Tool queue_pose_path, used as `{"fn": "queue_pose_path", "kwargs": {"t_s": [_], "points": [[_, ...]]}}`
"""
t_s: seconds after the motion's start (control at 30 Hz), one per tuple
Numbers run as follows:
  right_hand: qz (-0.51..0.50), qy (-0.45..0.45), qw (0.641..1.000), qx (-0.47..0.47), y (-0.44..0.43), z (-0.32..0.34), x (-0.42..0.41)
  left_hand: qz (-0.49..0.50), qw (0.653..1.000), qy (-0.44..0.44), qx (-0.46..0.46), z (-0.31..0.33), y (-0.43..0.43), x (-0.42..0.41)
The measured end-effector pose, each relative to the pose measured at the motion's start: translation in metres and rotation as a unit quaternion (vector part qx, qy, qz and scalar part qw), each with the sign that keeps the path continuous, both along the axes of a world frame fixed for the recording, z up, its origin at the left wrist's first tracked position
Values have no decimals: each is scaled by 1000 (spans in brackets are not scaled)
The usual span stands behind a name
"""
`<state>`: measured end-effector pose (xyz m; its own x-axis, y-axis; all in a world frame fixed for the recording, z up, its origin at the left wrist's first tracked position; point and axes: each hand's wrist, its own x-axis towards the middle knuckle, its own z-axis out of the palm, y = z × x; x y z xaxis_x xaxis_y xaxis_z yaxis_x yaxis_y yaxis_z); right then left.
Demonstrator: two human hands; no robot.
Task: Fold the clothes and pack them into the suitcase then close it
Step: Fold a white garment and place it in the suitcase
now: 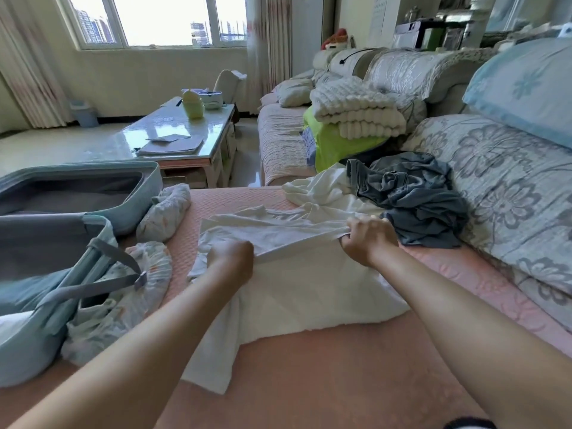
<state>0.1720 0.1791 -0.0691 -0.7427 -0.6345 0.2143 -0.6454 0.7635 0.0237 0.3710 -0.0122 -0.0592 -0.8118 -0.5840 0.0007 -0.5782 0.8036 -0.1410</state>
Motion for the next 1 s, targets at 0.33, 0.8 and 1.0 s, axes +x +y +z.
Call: {"fn": "queue_pose_path", "kwargs": {"t_s": [0.33,0.8,1.0], "points": [[-146,68,976,148,-74,8,-91,25,951,171,256,-6,-78,-146],[276,-100,954,63,-61,-98,11,-279,949,124,80,-113,-76,-15],[221,-148,950,161,-63,-77,36,-165,974,99,121,-95,-76,-10]]}}
